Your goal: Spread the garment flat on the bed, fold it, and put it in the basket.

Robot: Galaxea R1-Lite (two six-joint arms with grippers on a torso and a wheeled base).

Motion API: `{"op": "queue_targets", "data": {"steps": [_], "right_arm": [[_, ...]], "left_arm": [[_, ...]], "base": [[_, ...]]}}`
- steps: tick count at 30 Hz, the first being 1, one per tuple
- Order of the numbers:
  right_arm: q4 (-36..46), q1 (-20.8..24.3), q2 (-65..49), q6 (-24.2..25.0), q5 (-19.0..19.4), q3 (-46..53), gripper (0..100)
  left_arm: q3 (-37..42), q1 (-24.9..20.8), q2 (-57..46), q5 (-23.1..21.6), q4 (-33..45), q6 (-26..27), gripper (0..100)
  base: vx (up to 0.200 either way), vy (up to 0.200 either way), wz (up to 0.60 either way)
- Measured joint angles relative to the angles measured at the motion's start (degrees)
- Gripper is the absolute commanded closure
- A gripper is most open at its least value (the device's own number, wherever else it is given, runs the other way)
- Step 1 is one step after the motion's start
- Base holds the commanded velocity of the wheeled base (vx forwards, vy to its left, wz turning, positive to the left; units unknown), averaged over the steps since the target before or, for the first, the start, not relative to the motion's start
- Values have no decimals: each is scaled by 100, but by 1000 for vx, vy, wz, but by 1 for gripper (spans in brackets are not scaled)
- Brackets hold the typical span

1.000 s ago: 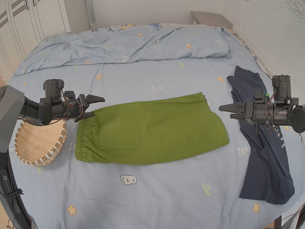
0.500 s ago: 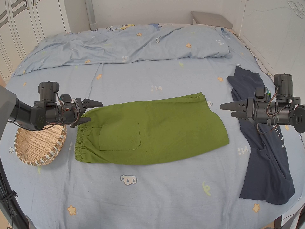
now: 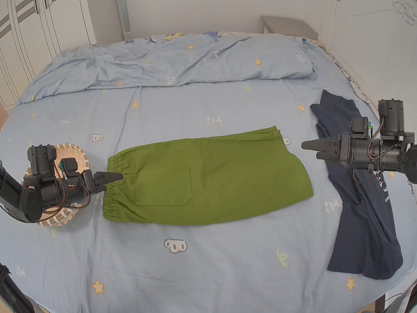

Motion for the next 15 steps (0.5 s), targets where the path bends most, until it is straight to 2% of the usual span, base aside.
{"op": "queue_targets", "data": {"steps": [6, 15], "right_arm": [[-5, 87, -35, -10, 1, 59, 0], [-11, 113, -33, -21, 1, 69, 0]], "left_arm": [[273, 129, 71, 132, -150, 222, 0], [301, -30, 578, 176, -514, 361, 0]], "base": [[0, 0, 0], [0, 0, 0]]}}
